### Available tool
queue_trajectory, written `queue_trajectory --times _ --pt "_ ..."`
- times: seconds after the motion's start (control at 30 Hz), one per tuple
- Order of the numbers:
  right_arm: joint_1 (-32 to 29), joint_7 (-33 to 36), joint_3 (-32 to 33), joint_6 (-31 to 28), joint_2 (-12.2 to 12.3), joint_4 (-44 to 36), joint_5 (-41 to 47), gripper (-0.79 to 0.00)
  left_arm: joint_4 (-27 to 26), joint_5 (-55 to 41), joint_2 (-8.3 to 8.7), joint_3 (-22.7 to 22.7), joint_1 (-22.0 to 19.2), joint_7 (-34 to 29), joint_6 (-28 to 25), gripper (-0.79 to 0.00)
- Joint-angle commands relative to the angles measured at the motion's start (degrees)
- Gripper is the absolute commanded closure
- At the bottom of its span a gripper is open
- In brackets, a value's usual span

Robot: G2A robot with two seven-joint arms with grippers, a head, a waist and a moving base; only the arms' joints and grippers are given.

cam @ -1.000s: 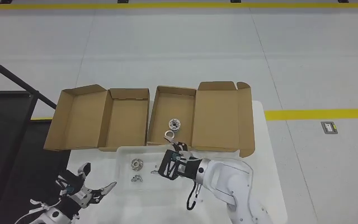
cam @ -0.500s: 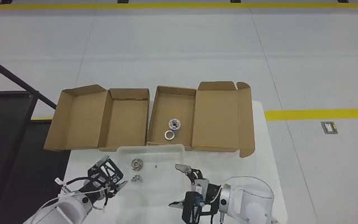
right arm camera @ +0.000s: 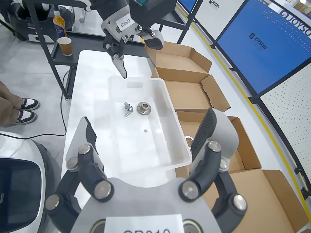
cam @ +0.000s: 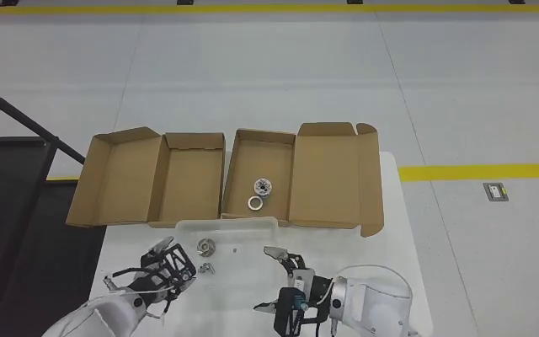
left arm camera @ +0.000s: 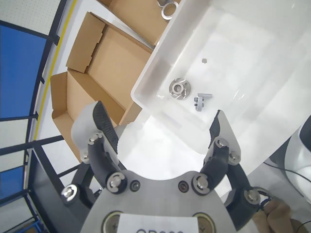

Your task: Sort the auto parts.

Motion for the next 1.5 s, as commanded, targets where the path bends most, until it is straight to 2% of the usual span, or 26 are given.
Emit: queue_trajectory --times 0.0,0.03,0.1,0.17,0.23,0.3,0.37,0.5,0.53,0.57,0.63,0.83,0.93,1.1,1.17,1.2,1.23,1.27,1.47 --pt "0.00 -0.01 0.00 0.00 0.00 0.00 -0.02 -0.785 1.64 0.64 0.19 1.59 -2.59 -2.33 -4.12 -0.785" --pt "0.00 -0.01 0.00 0.00 0.00 0.00 -0.02 -0.785 3.40 0.49 0.27 2.89 -5.01 -4.26 -6.31 -0.785" --pt "0.00 -0.01 0.00 0.00 0.00 0.00 -0.02 -0.785 6.18 -0.79 0.20 4.72 -8.75 -7.15 -7.45 -0.733" --pt "0.00 -0.01 0.00 0.00 0.00 0.00 -0.02 -0.785 8.45 -2.82 0.10 6.27 -11.53 -9.32 -8.59 -0.739" --pt "0.00 -0.01 0.00 0.00 0.00 0.00 -0.02 -0.785 10.57 -5.99 -0.01 7.70 -14.42 -11.92 -10.13 -0.785" --pt "0.00 -0.01 0.00 0.00 0.00 0.00 -0.02 -0.785 12.19 -9.24 -0.02 9.32 -17.07 -14.89 -13.02 -0.785" --pt "0.00 -0.01 0.00 0.00 0.00 0.00 -0.02 -0.785 13.16 -10.62 0.02 10.34 -18.41 -16.78 -13.55 -0.785" --pt "0.00 -0.01 0.00 0.00 0.00 0.00 -0.02 -0.785 15.67 -10.63 0.66 13.53 -20.44 -18.38 -11.95 -0.785" --pt "0.00 -0.01 0.00 0.00 0.00 0.00 -0.02 -0.785 16.75 -10.76 0.96 14.60 -21.16 -18.95 -11.39 -0.767" --pt "0.00 -0.01 0.00 0.00 0.00 0.00 -0.02 -0.785 17.59 -11.05 1.17 15.39 -21.86 -19.51 -10.82 -0.699" --pt "0.00 -0.01 0.00 0.00 0.00 0.00 -0.02 -0.785 19.34 -12.49 1.53 17.27 -23.41 -20.73 -9.60 -0.640" --pt "0.00 -0.01 0.00 0.00 0.00 0.00 -0.02 -0.785 24.95 -18.47 2.90 23.55 -29.32 -23.74 -6.60 -0.622" --pt "0.00 -0.01 0.00 0.00 0.00 0.00 -0.02 -0.785 27.37 -20.81 3.44 26.08 -32.31 -25.91 -4.42 -0.637" --pt "0.00 -0.01 0.00 0.00 0.00 0.00 -0.02 -0.785 31.41 -26.33 4.04 29.77 -37.59 -28.73 -1.60 -0.619" --pt "0.00 -0.01 0.00 0.00 0.00 0.00 -0.02 -0.785 33.00 -28.48 4.26 31.39 -39.42 -29.60 -0.73 -0.576" --pt "0.00 -0.01 0.00 0.00 0.00 0.00 -0.02 -0.785 33.43 -28.88 4.34 31.93 -39.91 -29.85 -0.49 -0.514" --pt "0.00 -0.01 0.00 0.00 0.00 0.00 -0.02 -0.785 33.95 -29.37 4.46 32.77 -40.61 -30.16 -0.17 -0.397" --pt "0.00 -0.01 0.00 0.00 0.00 0.00 -0.02 -0.785 34.46 -29.88 4.58 33.53 -41.25 -30.52 0.18 -0.360" --pt "0.00 -0.01 0.00 0.00 0.00 0.00 -0.02 -0.785 36.62 -32.86 5.41 36.56 -44.16 -32.33 2.00 -0.363"
